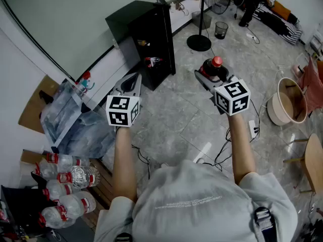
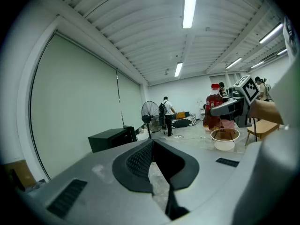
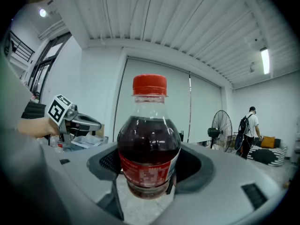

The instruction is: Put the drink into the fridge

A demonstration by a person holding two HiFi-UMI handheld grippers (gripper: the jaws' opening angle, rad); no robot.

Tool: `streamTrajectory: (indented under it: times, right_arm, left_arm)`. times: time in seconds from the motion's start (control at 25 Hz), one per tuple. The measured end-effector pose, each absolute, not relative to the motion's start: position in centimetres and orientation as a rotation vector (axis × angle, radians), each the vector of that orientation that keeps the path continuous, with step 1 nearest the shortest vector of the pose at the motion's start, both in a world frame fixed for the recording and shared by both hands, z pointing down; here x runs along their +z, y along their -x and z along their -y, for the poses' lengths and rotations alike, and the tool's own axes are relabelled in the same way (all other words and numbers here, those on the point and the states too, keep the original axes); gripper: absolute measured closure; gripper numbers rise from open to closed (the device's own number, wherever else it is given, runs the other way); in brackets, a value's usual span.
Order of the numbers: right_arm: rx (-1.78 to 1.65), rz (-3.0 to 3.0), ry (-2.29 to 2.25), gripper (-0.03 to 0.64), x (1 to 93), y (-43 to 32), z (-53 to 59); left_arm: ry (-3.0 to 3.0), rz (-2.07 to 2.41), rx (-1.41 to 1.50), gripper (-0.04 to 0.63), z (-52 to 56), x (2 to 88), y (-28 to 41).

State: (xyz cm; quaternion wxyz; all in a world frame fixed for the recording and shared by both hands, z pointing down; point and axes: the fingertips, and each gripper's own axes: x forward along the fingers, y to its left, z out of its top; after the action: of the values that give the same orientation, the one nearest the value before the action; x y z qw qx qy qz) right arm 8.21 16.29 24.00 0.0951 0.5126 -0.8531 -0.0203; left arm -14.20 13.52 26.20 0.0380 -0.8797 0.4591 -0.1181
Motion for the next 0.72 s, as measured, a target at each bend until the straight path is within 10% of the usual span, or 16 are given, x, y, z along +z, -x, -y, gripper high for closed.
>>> streamTrajectory:
  times: [0.72]
  right_arm:
    - [0.002, 2.608, -1.462, 0.308, 24.9, -13.8, -14.1]
  left_arm:
    - [2.694, -1.474, -0.402, 0.582, -12.6, 27.3, 8.5]
